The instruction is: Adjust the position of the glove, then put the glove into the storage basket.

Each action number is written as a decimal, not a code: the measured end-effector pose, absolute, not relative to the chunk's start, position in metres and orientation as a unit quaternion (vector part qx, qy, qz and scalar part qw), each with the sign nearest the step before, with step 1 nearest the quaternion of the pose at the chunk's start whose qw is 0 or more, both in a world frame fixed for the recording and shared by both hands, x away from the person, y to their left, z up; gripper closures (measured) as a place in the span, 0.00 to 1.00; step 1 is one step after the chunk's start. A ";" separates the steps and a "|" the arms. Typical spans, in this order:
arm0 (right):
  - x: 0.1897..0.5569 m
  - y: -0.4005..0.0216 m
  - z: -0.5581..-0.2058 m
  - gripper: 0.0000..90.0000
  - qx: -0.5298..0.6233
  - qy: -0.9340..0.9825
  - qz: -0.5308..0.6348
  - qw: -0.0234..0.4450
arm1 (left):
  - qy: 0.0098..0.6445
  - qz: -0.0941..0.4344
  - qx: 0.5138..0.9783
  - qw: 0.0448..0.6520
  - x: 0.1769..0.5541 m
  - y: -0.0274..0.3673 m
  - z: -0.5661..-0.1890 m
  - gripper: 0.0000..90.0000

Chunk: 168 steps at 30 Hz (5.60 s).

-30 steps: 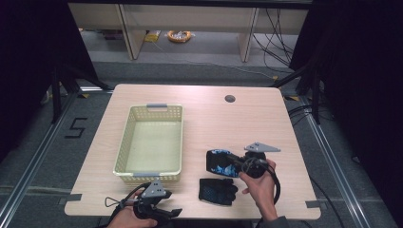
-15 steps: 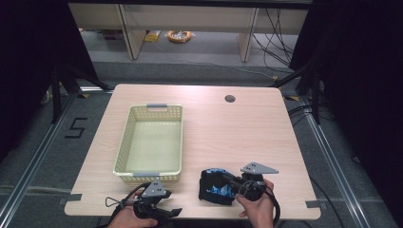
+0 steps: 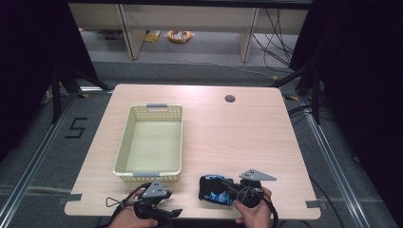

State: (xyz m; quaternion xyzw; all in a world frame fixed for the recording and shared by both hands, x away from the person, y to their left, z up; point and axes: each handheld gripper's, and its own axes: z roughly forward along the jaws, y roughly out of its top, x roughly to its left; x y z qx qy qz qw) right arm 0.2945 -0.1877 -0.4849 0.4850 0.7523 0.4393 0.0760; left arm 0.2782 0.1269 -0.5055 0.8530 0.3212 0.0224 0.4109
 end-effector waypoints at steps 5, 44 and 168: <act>0.299 -0.185 -0.496 0.91 0.496 0.756 0.421 0.073 | 0.310 0.029 0.859 0.407 0.279 0.127 -0.505 0.32; 0.298 -0.217 -0.495 0.55 0.506 0.773 0.375 0.073 | 0.326 0.012 0.851 0.413 0.301 0.085 -0.503 0.45; 0.294 -0.204 -0.446 0.92 0.445 0.762 0.466 0.065 | 0.340 -0.007 0.812 0.474 0.329 0.077 -0.446 0.94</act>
